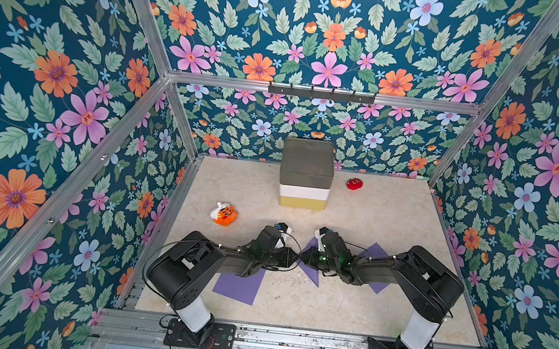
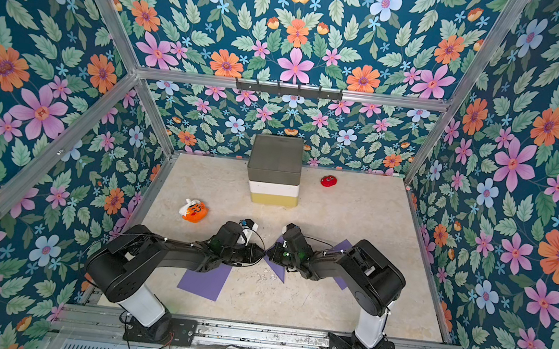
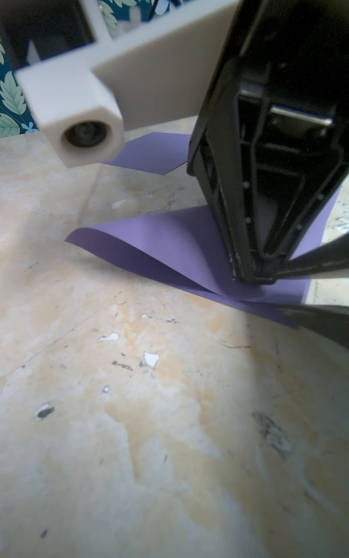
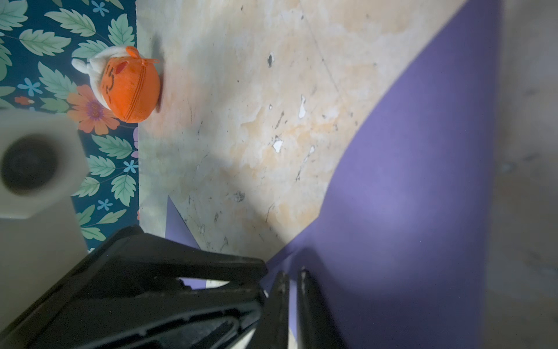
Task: Fold the square paper diagonally
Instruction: Fold the paper at the center of the board.
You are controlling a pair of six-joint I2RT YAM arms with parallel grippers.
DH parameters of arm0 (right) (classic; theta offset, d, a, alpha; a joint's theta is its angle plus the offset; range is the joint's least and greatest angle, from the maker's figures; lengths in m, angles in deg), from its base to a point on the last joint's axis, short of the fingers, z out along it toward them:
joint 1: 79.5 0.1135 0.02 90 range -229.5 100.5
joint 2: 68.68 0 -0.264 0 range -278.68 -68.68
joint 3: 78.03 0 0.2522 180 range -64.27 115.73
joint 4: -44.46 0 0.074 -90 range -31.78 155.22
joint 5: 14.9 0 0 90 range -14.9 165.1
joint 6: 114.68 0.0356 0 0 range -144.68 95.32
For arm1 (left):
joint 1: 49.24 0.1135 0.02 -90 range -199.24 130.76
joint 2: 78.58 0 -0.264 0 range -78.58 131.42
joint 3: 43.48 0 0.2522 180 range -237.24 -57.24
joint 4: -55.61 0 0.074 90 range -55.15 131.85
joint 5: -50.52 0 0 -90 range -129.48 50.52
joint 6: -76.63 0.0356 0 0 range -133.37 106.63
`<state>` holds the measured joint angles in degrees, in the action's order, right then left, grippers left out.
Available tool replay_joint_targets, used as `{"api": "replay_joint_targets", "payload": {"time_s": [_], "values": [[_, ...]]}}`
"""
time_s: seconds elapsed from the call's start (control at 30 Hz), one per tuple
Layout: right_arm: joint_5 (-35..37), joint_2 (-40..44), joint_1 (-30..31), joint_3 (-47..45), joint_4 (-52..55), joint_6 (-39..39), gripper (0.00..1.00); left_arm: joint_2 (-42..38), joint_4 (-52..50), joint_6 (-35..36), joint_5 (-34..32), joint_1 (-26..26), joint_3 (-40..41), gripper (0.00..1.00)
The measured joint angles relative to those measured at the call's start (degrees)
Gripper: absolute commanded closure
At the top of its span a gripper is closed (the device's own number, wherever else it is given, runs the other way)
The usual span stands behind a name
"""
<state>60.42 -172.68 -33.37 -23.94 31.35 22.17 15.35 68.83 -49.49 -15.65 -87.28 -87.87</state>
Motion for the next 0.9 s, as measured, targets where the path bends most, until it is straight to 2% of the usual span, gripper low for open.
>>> {"api": "replay_joint_targets", "payload": {"time_s": [0.4,0.9], "values": [[-0.02,-0.09,0.0,-0.22,-0.55,0.02,0.87,1.03,0.07,-0.87,-0.07,0.0,-0.63,0.79],[-0.02,-0.04,0.04,-0.28,-0.79,0.07,0.86,2.45,0.39,1.99,-1.84,0.02,-1.25,0.91]]}}
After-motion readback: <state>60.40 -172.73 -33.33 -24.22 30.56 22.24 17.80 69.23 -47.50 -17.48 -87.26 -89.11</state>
